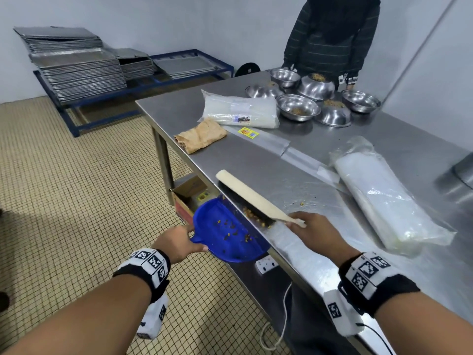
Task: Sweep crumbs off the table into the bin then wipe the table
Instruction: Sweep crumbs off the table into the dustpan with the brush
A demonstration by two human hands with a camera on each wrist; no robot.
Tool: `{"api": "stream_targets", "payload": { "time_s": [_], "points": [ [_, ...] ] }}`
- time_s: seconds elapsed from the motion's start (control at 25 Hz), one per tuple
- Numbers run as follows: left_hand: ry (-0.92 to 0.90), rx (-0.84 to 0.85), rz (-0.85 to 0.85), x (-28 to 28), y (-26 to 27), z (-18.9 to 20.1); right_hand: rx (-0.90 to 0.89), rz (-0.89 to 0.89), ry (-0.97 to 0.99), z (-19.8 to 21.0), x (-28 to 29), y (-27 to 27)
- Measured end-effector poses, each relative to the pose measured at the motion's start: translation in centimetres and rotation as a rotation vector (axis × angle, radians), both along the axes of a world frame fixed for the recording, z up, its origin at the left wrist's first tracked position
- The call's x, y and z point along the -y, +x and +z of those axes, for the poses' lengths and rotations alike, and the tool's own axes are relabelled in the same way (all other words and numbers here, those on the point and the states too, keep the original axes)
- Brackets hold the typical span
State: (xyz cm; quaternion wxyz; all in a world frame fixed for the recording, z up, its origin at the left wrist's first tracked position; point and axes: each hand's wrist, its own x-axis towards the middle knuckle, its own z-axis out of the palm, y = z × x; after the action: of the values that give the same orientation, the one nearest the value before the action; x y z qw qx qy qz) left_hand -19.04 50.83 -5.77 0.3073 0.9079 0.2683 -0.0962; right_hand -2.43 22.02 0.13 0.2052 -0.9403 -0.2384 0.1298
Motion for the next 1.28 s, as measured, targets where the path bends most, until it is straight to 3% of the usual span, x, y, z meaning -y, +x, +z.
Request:
{"api": "stream_targets", "payload": {
  "time_s": [0.36,0.64,0.84,1.08,1.28],
  "points": [
    [0.026,-0.017,0.039,1.6,0.0,-0.5,-0.039,0.131,0.009,1.2,0.9,-0.4],
    [0.020,-0.046,0.055,3.8,0.0,-1.3,0.078,-0.177,-0.006,1.9,7.4,6.6],
    [0.018,-0.039,0.072,4.4,-0.3,-1.3,0.108,-0.321,-0.072,0.8,11.6,7.7],
    [0.040,-0.043,0.082,4.8,-0.3,-1.4,0.068,-0.183,0.002,0.1,10.7,4.9],
    [0.047,-0.036,0.067,5.4,-0.4,-1.7,0.071,0.000,-0.054,-0.4,8.3,0.8]
  ]
}}
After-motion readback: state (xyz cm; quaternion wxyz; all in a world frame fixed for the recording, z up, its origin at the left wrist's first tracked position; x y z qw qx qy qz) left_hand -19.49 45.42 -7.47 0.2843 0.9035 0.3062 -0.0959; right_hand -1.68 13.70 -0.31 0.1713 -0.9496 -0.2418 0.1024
